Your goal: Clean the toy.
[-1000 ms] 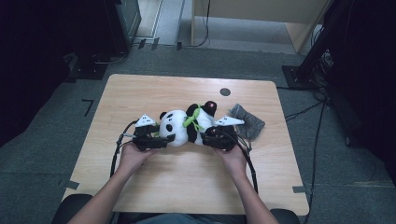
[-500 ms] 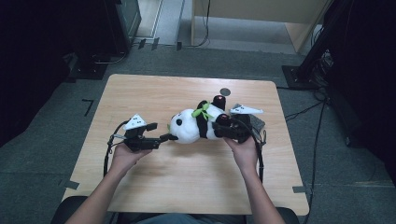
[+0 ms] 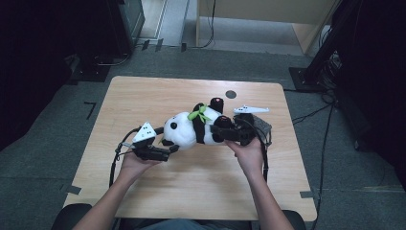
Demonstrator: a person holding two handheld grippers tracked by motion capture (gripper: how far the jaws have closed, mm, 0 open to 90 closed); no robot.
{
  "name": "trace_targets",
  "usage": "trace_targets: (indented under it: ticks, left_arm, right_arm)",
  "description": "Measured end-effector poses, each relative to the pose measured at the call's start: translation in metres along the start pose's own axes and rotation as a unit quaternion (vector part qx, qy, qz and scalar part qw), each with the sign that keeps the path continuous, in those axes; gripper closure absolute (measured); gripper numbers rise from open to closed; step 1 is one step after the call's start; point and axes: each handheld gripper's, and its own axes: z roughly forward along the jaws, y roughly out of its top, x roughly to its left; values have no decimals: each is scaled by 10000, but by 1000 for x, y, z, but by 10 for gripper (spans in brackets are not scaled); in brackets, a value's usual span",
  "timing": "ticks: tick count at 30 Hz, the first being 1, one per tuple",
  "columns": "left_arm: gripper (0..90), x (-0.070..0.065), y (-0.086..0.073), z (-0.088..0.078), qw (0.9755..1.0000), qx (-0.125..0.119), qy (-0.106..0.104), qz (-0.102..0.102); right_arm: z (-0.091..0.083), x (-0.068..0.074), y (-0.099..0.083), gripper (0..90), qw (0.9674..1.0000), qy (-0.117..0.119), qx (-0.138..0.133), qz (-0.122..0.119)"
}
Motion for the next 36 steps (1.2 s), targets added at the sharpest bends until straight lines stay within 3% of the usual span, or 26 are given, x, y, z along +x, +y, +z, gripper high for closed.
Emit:
trace_targets:
  ticks: [3, 5, 7, 9, 11, 13, 16, 19, 23, 26, 28, 31, 33, 36]
  left_arm:
    - [32, -2, 1, 1, 9998, -178, -34, 75]
    - [30, -1, 2, 1, 9996, -266, -17, 10]
    - [32, 1, 1, 2, 9998, -182, -8, -41]
    - [59, 1, 0, 3, 10000, -42, 51, 11]
    - [73, 3, 0, 4, 9999, 51, 8, -115]
    - [127, 5, 0, 3, 9997, 30, -39, -240]
    - [217, 4, 3, 2, 9998, 52, 28, -192]
    - [325, 5, 5, 0, 9996, 225, 4, -166]
    - [473, 7, 8, -3, 9992, 320, -32, -226]
    - [521, 10, 12, -9, 9993, 261, -98, -264]
    - [533, 14, 15, -14, 9989, 206, -203, -369]
    - [542, 22, 19, -23, 9982, 151, -250, -528]
    - [546, 28, 20, -28, 9974, 120, -241, -665]
    - [548, 36, 22, -34, 9950, -12, -304, -950]
  right_arm:
    - [0, 1, 0, 540, 9998, 185, 28, 66]
    - [1, 1, -1, 540, 9995, 272, 32, 129]
    - [3, 1, -2, 539, 9991, 376, 102, 169]
    - [6, 2, -3, 538, 9991, 340, 214, 151]
    - [9, 3, -4, 534, 9992, 253, 289, 116]
    - [10, 1, -5, 533, 9992, 195, 274, 204]
    - [11, -5, -7, 532, 9989, 228, 257, 310]
    - [12, -5, -8, 525, 9991, 203, 252, 269]
    - [16, -4, -9, 481, 9996, 51, 270, 113]
    - [17, -8, -9, 374, 9998, 55, 208, 22]
    - [15, -11, -9, 299, 9997, 218, 70, -73]
    - [8, -14, -10, 215, 9981, 303, -68, -540]
    - [2, -18, -13, 217, 9970, 263, -229, -693]
    - [-1, -23, -20, 217, 9946, 392, -397, -870]
